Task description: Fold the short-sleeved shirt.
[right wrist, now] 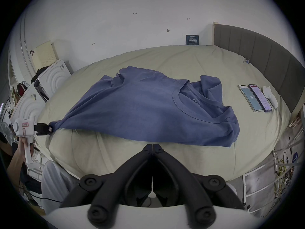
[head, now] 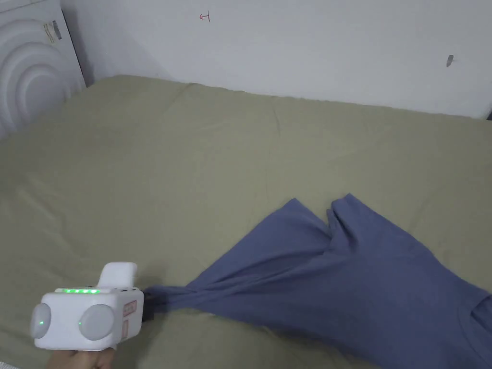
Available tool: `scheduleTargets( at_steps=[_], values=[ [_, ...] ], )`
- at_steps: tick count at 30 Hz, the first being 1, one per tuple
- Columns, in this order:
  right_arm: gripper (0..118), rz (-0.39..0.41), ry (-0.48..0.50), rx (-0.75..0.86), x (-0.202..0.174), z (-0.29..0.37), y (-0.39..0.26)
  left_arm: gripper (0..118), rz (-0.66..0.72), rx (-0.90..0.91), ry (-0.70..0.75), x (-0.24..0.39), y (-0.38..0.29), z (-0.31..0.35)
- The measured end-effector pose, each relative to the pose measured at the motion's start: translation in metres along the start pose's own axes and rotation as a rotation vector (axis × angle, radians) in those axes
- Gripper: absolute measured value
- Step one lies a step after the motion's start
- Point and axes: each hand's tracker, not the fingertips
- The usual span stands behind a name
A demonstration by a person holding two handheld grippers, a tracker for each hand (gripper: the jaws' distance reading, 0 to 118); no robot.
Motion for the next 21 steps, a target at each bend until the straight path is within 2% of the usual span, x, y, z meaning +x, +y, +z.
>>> scheduleTargets(
  at_steps=[1, 8, 10, 11, 14, 17, 18, 19, 20, 21],
  values=[
    [0, -0.002, -0.003, -0.002, 0.001, -0.004, -0.003, 3, 0.029, -0.061, 0.015, -0.001, 0.002, 0.002],
    [0, 0.027, -0.011, -0.006, 0.003, -0.014, 0.015, 3, -0.029, -0.055, 0.016, -0.004, 0.012, -0.005],
    [0, 0.058, -0.017, 0.005, 0.004, -0.024, 0.031, 3, -0.015, -0.060, 0.019, -0.010, 0.013, -0.012],
    [0, 0.083, -0.029, 0.015, 0.004, -0.031, 0.040, 3, -0.020, -0.048, 0.038, 0.019, 0.005, 0.008],
    [0, 0.156, -0.044, 0.030, 0.008, -0.062, 0.079, 3, -0.019, -0.063, 0.040, 0.029, 0.001, 0.008],
    [1, 0.192, -0.035, 0.021, 0.011, -0.105, 0.127, 3, 0.009, -0.097, 0.028, 0.019, 0.007, -0.002],
    [9, 0.198, -0.036, 0.024, 0.012, -0.121, 0.144, 3, 0.013, -0.100, 0.027, 0.021, 0.008, 0.000],
    [39, 0.214, -0.041, 0.016, 0.012, -0.137, 0.160, 3, 0.018, -0.105, 0.024, 0.017, 0.012, -0.002],
    [99, 0.235, -0.035, 0.003, 0.013, -0.153, 0.177, 3, 0.020, -0.111, 0.023, 0.017, 0.014, -0.002],
    [118, 0.256, -0.034, -0.013, 0.014, -0.169, 0.194, 3, 0.017, -0.119, 0.023, 0.017, 0.016, -0.001]
  ],
)
